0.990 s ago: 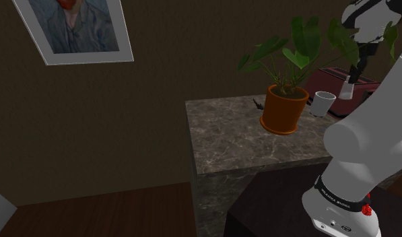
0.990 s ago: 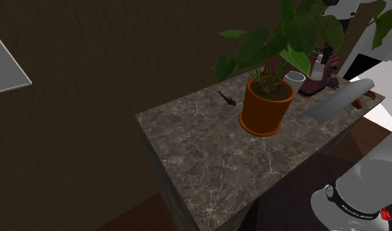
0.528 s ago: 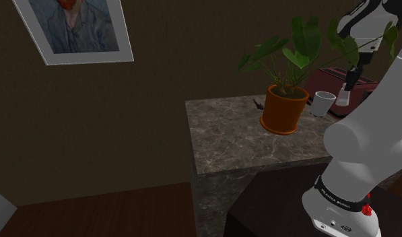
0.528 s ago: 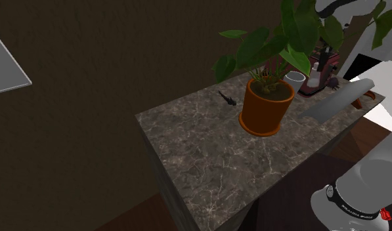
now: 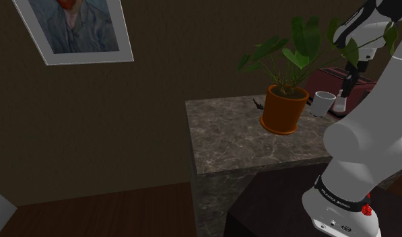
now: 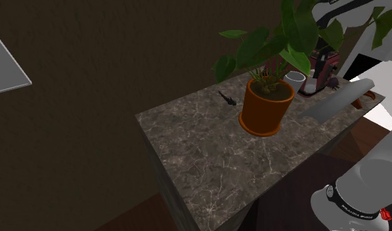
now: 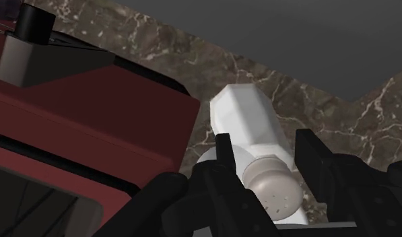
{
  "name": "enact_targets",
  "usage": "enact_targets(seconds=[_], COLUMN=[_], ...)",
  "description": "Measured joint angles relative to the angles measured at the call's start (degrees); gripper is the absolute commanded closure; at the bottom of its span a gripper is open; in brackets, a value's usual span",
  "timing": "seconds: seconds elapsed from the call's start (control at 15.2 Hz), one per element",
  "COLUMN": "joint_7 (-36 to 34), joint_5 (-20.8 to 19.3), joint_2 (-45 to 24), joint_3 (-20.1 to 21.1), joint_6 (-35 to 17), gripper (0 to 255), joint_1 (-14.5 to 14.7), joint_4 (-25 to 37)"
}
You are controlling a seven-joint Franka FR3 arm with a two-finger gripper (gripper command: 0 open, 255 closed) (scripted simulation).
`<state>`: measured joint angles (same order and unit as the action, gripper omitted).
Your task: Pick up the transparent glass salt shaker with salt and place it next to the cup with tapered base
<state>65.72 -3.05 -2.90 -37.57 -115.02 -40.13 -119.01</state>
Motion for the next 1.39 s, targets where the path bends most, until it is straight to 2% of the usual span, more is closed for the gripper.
enact_targets(seconds=[0.73, 0.86, 1.06, 1.12, 1.19, 1.39], joint_7=[2.16, 0.66, 2.27, 1.78, 2.49, 2.89], joint_5=[2.94, 1.49, 3.95, 3.33, 4.12, 3.44], joint_2=[2.18, 3.0, 1.71, 2.62, 1.38, 1.72], joint_3=[-0.28, 0.0, -0.31, -0.18, -0.27, -0.2], joint_6=[-5.56, -6.89, -5.95, -7.22, -7.21, -7.3], gripper=[255, 255, 255, 255, 0, 0], joint_1=[-0.8, -0.48, -0.82, -0.67, -0.77, -0.66], joint_4=[-3.07, -4.27, -2.61, -3.98, -2.79, -3.13])
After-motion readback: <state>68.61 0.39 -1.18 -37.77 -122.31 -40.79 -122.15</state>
